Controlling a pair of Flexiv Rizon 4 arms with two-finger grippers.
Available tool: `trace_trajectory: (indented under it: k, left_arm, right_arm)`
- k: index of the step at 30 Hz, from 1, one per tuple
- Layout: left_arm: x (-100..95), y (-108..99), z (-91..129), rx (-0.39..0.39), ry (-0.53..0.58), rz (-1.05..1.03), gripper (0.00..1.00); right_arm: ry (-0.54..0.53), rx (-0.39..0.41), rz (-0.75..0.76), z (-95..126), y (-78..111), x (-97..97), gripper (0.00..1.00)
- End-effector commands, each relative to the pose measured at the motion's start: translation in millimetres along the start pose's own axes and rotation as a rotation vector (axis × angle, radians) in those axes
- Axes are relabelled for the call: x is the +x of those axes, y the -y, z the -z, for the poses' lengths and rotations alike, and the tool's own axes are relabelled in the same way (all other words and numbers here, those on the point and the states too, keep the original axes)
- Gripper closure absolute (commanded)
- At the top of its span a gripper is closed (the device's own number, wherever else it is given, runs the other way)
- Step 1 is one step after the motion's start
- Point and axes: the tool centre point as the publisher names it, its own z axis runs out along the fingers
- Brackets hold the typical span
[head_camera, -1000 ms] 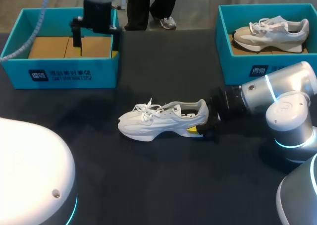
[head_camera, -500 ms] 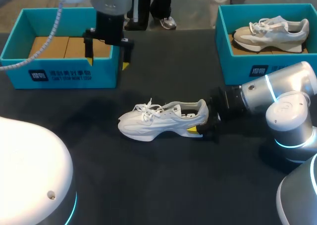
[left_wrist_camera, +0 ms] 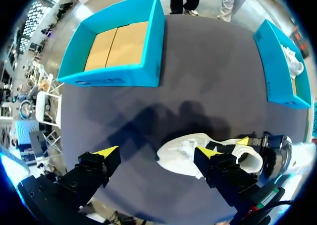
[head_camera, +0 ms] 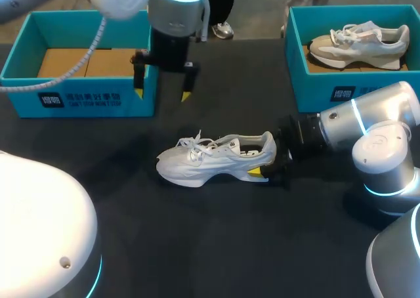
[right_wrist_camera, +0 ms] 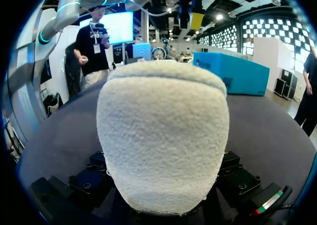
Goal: Take the shoe out of the shoebox, open the shoe tongue, remove and reinsert the insole, then place the shoe into the shoebox
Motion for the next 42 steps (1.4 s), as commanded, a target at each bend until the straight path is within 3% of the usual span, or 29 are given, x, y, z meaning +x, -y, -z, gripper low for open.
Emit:
trace_trajectory:
  k: [1,24,42]
  left_arm:
    - [5.6,-12.1,-5.0,0.010,-0.004,0.030,0.00]
    - [8.3,-18.1,-7.7,-0.007,-0.004,0.059,0.00]
    - [62.1,-61.5,-9.7,-0.015,-0.036,-0.057,0.00]
  right_arm:
    - [0.000,0.001,0.000,-5.4,1.2,-0.6,1.00]
    - [0.000,0.001,0.000,-5.4,1.2,-0.6,1.00]
    - [0.000,0.001,0.000,-5.4,1.2,-0.6,1.00]
